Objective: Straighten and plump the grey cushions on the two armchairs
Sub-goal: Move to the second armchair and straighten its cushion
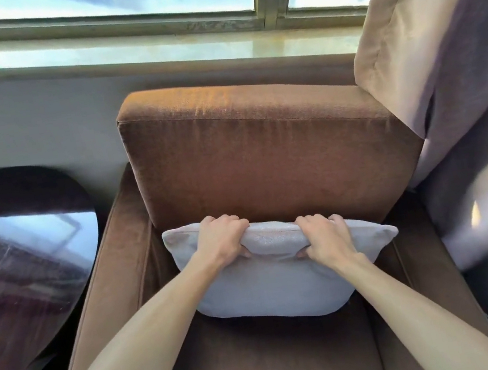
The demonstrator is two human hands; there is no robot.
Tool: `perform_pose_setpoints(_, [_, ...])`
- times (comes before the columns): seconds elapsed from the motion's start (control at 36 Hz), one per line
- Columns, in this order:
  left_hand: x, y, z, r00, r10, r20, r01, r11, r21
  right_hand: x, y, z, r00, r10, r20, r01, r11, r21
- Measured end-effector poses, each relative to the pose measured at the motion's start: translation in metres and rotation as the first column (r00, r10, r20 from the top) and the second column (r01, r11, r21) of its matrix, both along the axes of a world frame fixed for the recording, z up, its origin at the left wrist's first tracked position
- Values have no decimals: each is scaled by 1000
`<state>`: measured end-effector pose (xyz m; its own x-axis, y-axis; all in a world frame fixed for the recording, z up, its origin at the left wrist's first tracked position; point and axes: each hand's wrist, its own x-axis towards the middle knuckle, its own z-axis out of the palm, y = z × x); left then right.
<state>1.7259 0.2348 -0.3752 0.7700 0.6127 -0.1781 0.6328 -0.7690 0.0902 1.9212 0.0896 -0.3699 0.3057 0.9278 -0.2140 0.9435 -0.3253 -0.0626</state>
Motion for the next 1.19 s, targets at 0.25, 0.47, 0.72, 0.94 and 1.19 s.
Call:
perform_pose_setpoints(0.25, [-8, 3, -6, 999, 1, 44, -2, 1000, 13, 2, -6, -7, 1000, -19, 1, 19, 997, 71])
perform_pose_setpoints(0.47, [-8, 0, -4, 997, 28, 68, -31, 998, 48, 0, -7, -5, 999, -44, 24, 43, 998, 51])
perform_pose_setpoints(0.72, [-33, 15, -7, 992, 51, 114, -53, 999, 15, 3, -9, -8, 999, -2, 51, 0, 999, 46])
perform_pose_setpoints(0.94, [-29, 20, 2, 998, 56, 40, -54, 998, -39, 23, -15, 1, 997, -26, -77, 28, 999, 24])
perform_pose_setpoints(1.19, [-48, 32, 6, 995, 95, -10, -95, 995, 25, 30, -30, -1, 993, -94, 74, 91, 995, 45])
